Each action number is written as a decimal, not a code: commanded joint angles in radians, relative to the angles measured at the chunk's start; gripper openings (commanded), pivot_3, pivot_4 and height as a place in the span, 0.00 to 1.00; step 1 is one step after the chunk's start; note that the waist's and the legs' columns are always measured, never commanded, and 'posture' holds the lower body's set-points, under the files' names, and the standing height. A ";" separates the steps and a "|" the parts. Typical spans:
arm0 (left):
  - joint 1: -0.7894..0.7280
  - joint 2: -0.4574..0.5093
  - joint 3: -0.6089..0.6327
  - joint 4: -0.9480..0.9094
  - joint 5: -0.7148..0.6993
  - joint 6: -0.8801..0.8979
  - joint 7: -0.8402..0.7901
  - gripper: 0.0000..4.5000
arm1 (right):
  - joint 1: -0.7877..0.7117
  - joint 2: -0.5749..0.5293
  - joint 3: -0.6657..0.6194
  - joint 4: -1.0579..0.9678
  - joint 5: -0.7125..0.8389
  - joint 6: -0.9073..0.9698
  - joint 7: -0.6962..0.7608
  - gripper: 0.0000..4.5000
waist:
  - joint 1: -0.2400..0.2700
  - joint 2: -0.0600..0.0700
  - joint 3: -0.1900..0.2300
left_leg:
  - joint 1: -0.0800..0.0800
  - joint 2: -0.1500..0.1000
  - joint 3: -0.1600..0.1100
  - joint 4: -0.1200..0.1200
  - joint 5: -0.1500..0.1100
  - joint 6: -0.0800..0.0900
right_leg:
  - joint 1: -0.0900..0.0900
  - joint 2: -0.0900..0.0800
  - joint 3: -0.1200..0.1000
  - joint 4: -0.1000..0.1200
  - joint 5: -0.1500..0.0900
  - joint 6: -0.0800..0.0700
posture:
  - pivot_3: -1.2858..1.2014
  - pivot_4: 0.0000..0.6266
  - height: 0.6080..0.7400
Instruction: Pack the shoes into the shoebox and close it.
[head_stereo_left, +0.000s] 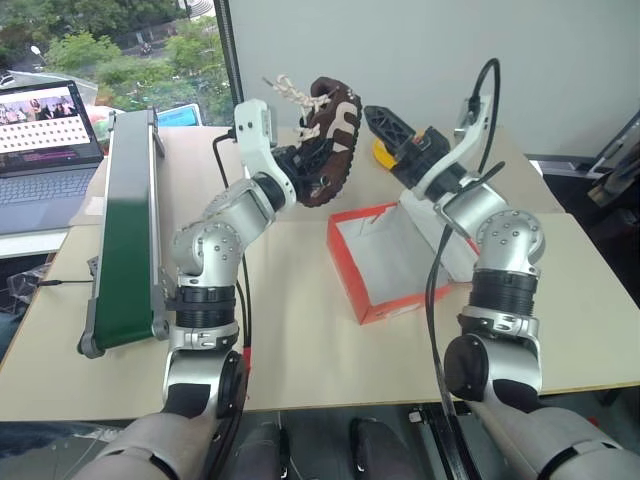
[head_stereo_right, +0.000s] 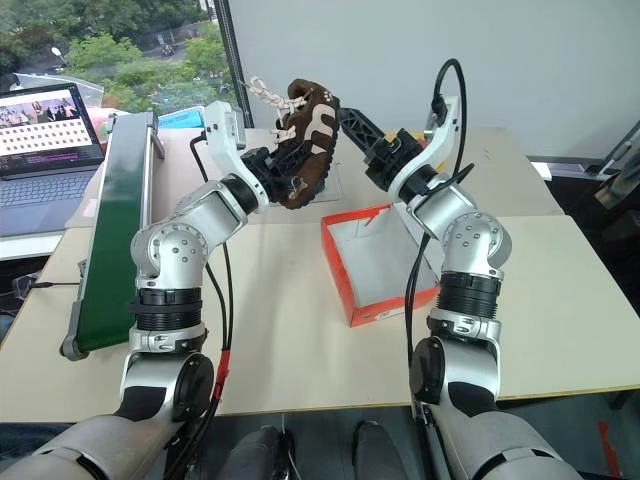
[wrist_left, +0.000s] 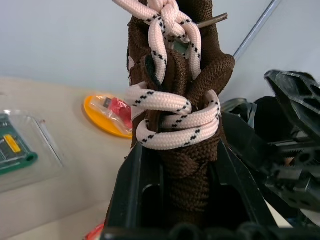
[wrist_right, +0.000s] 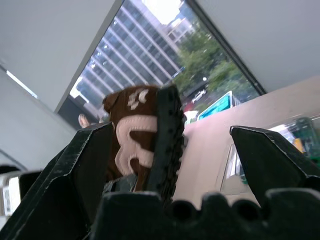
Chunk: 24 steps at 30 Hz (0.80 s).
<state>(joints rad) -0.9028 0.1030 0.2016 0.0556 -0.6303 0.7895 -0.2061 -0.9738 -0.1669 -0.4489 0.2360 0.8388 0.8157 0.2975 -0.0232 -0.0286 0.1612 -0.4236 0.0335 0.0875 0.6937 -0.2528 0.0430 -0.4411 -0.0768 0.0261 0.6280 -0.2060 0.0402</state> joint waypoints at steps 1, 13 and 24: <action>-0.035 -0.022 -0.006 -0.046 -0.022 0.005 0.011 0.14 | -0.006 -0.009 -0.005 -0.064 0.041 0.006 -0.019 1.00 | 0.002 0.000 0.000 | 0.000 0.000 0.000 0.000 0.000 0.000 | 0.000 0.000 0.000 0.000 0.000 0.000 | 0.52 0.24 1.00; -0.066 -0.072 -0.020 -0.015 -0.012 0.001 0.014 0.14 | 0.022 0.015 0.031 -0.069 0.058 0.028 -0.039 1.00 | 0.008 0.000 0.000 | -0.001 0.000 0.000 0.000 0.000 0.000 | 0.000 0.000 0.000 -0.001 0.000 0.000 | 0.52 0.24 1.00; -0.069 -0.089 -0.025 -0.013 -0.015 0.004 0.012 0.13 | 0.016 0.015 0.054 -0.027 0.049 0.022 -0.019 0.37 | 0.007 0.000 0.000 | -0.001 0.000 0.000 0.000 0.000 0.000 | 0.000 0.000 0.000 -0.001 0.000 0.000 | 0.52 0.24 1.00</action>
<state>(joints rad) -0.9417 0.0226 0.1808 0.0844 -0.6286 0.8095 -0.1821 -0.9346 -0.1476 -0.3967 0.2204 0.8708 0.8455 0.2754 -0.0158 -0.0285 0.1613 -0.4243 0.0331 0.0869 0.6938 -0.2529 0.0434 -0.4408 -0.0767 0.0259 0.6266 -0.2061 0.0403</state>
